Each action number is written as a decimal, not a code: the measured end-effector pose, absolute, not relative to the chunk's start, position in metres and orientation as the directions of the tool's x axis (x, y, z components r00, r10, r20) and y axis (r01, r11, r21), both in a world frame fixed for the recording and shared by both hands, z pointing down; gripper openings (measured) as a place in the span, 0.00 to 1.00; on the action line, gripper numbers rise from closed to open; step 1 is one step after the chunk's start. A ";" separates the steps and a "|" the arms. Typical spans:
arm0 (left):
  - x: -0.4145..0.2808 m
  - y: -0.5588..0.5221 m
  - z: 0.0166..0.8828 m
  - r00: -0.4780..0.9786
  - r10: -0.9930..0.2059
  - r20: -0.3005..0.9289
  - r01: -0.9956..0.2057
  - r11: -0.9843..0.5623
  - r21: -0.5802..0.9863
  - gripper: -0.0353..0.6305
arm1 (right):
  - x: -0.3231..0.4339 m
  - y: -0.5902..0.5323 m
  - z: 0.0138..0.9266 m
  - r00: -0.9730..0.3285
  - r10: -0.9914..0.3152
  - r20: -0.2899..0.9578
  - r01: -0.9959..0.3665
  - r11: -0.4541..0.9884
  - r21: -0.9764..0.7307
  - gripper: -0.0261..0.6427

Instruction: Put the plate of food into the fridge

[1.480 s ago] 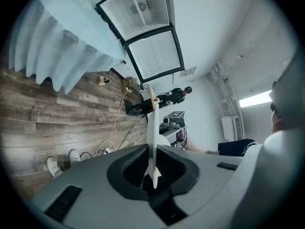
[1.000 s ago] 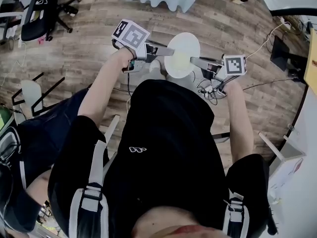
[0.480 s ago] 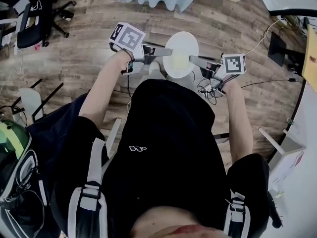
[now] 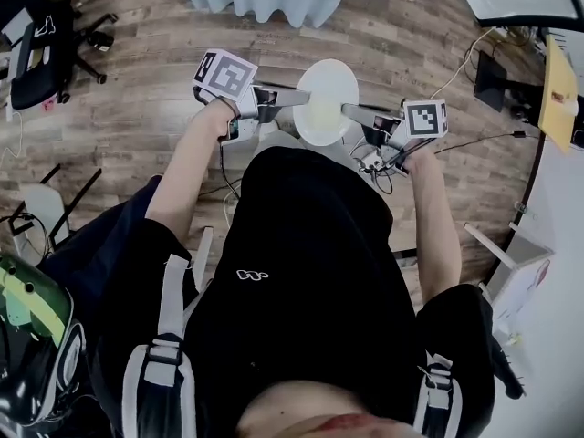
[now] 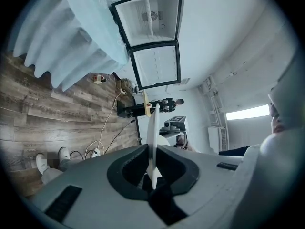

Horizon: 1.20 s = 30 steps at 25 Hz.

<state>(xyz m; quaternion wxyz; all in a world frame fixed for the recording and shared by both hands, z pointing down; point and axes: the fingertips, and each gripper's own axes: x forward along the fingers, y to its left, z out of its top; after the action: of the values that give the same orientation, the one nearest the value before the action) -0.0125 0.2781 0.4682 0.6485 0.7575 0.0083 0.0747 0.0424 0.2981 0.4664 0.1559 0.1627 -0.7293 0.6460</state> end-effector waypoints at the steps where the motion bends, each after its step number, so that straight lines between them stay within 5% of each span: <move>1: -0.013 0.277 0.469 0.989 0.112 0.098 -0.079 -0.158 0.984 0.13 | 0.042 0.298 0.466 -0.897 -0.041 0.440 -0.442 0.109 -0.891 0.08; 11: -0.014 0.265 0.473 0.985 0.133 0.110 -0.088 -0.164 0.983 0.13 | 0.042 0.287 0.472 -0.895 -0.074 0.440 -0.445 0.087 -0.891 0.08; 19: -0.016 0.251 0.489 0.972 0.082 0.219 -0.204 -0.159 0.966 0.13 | 0.043 0.272 0.487 -0.924 -0.038 0.380 -0.381 0.114 -0.917 0.08; 30: 0.030 0.133 0.473 0.956 0.045 0.289 -0.277 -0.176 0.945 0.13 | 0.088 0.150 0.474 -0.954 -0.067 0.293 -0.300 0.123 -0.946 0.08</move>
<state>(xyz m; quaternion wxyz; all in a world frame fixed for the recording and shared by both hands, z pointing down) 0.0303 0.1330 0.4728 0.6372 0.7564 -0.0768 0.1263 0.0876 0.1496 0.4743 0.0894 0.1233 -0.7439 0.6507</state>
